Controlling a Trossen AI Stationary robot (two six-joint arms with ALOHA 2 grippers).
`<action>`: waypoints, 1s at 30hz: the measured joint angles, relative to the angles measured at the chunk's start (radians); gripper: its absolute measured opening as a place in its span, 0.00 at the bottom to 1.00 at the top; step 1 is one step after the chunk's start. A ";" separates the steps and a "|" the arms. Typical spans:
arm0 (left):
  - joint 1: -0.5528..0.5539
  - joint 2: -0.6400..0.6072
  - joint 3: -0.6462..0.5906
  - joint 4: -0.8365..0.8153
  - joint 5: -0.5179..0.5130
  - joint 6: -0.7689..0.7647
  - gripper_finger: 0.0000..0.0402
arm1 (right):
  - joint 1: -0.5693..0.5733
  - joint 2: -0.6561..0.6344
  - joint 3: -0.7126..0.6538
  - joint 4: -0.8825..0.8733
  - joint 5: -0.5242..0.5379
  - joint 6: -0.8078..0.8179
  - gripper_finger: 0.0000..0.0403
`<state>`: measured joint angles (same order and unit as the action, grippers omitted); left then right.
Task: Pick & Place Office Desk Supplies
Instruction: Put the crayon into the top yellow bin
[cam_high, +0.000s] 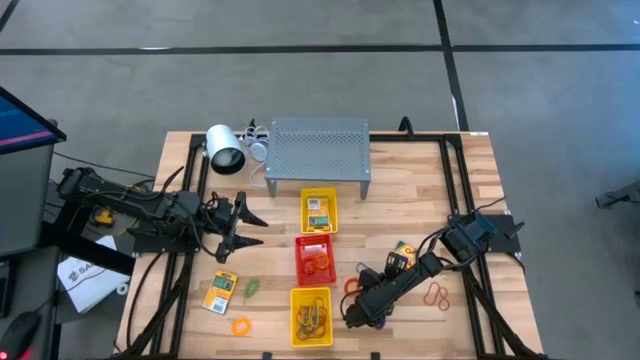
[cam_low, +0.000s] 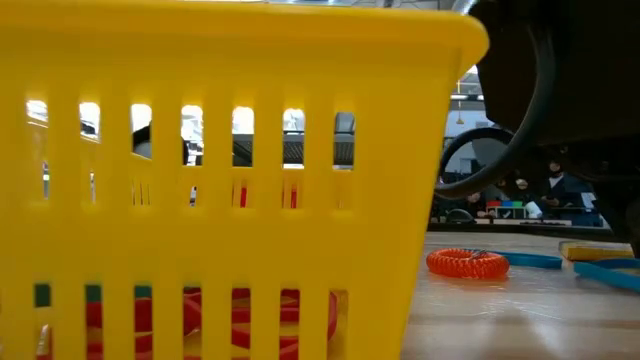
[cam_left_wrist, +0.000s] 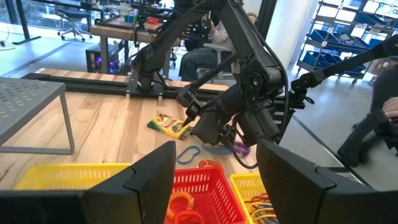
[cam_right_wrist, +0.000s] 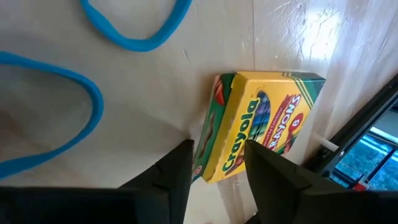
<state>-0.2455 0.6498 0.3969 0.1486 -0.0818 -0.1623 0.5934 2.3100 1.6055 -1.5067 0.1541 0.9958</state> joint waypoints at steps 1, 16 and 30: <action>0.000 0.000 0.000 0.000 0.000 0.000 0.54 | 0.000 0.000 -0.002 0.001 0.000 -0.001 0.35; 0.000 0.000 0.000 0.000 0.000 0.000 0.54 | -0.001 0.006 -0.005 0.019 -0.026 0.024 0.02; 0.000 0.000 0.000 0.000 0.000 0.008 0.54 | -0.001 0.011 0.112 -0.057 0.014 0.029 0.00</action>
<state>-0.2455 0.6498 0.3969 0.1486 -0.0819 -0.1548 0.5922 2.3211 1.7172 -1.5638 0.1684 1.0246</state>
